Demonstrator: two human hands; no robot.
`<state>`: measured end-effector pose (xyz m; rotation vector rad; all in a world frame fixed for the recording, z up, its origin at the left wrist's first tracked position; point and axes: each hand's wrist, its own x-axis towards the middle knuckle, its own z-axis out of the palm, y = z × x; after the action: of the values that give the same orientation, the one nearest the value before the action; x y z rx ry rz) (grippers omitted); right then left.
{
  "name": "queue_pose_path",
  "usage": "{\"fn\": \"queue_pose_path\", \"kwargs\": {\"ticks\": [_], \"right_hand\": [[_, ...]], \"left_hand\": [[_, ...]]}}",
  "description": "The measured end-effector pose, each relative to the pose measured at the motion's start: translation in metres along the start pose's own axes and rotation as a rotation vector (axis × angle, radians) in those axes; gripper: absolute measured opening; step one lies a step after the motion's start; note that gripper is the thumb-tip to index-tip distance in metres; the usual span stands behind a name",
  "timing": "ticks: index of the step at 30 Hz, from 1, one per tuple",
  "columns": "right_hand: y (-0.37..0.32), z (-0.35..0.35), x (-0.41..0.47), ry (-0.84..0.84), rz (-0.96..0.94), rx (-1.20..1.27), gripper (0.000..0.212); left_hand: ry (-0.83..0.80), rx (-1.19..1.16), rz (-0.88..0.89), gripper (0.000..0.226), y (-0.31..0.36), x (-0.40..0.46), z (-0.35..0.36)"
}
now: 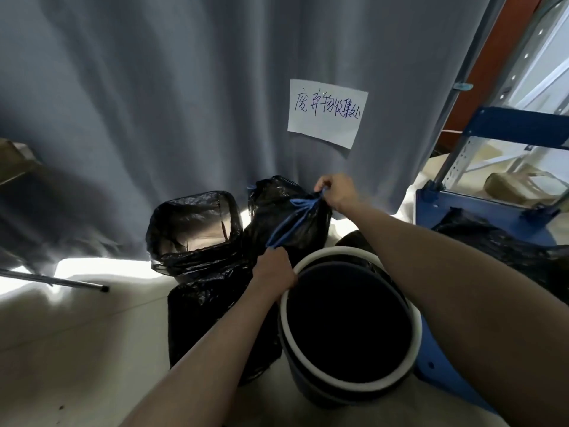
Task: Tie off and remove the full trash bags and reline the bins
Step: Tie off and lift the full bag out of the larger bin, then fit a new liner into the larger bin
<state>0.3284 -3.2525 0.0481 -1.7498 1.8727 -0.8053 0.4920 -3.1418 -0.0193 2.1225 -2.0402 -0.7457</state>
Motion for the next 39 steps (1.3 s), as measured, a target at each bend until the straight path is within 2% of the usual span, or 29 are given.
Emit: {"fn": "queue_pose_path", "kwargs": {"ticks": [3,5,7,9,11,18,21,25,32,39], "right_hand": [[0.017,0.006,-0.007,0.103,0.110,-0.089,0.038],[0.020,0.010,-0.010,0.176,0.111,-0.111,0.037],[0.022,0.016,-0.012,0.113,0.073,-0.101,0.034],[0.027,0.021,-0.018,-0.068,0.018,-0.101,0.031],[0.036,0.021,-0.031,-0.168,-0.012,-0.147,0.031],[0.083,-0.019,-0.109,-0.078,0.094,-0.213,0.009],[0.096,-0.035,-0.142,-0.080,0.095,-0.328,0.013],[0.109,-0.045,-0.172,-0.085,0.086,-0.484,0.028],[0.111,-0.042,-0.191,-0.085,0.053,-0.522,0.037],[0.114,-0.036,-0.198,-0.099,0.079,-0.511,0.031]], "left_hand": [[0.001,0.004,0.014,0.035,-0.001,0.003,0.000],[0.001,0.024,0.029,0.037,0.001,0.005,-0.001],[0.009,0.054,0.042,0.037,0.004,0.005,0.000],[0.029,0.090,0.054,0.035,0.006,0.003,0.000],[0.067,0.131,0.075,0.030,0.008,0.000,0.002],[0.177,0.315,0.198,0.023,0.015,-0.022,0.006],[0.188,0.389,0.233,0.034,0.023,-0.032,0.009],[0.191,0.446,0.285,0.053,0.037,-0.041,0.021],[0.200,0.546,0.279,0.044,0.043,-0.043,0.027],[0.173,0.549,0.258,0.042,0.042,-0.042,0.028]]}}
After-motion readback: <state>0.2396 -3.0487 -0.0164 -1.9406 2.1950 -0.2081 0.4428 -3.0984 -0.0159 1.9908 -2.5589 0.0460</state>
